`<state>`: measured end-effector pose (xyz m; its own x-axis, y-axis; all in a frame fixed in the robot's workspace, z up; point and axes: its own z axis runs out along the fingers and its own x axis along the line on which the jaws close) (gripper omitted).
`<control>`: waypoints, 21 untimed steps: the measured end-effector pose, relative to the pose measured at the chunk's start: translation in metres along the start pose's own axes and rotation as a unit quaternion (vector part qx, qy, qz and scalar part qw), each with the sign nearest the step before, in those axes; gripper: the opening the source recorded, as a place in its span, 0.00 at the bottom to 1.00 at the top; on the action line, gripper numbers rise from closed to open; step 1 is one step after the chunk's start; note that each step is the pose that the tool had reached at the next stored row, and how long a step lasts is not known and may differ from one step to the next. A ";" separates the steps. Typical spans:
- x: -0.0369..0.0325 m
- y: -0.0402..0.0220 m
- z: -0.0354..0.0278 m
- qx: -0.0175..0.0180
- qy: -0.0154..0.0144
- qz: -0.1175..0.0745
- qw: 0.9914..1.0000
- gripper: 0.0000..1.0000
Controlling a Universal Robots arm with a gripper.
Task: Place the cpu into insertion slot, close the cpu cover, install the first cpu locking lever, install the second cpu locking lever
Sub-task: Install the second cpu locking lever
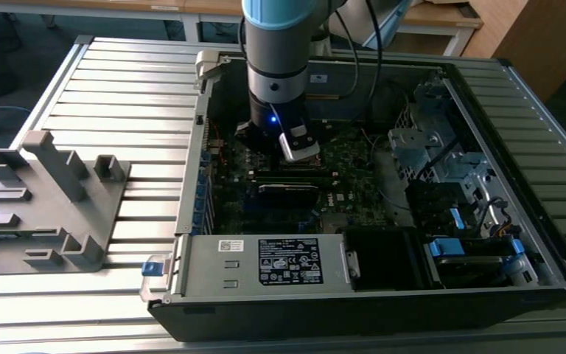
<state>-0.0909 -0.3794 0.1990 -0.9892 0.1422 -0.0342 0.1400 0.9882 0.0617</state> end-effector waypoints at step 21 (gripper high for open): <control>0.0032 0.0003 -0.0145 -0.005 0.001 0.000 1.000 0.10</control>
<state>-0.0947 -0.3795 0.2133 -0.9892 0.1426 -0.0331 0.1400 0.9876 0.0707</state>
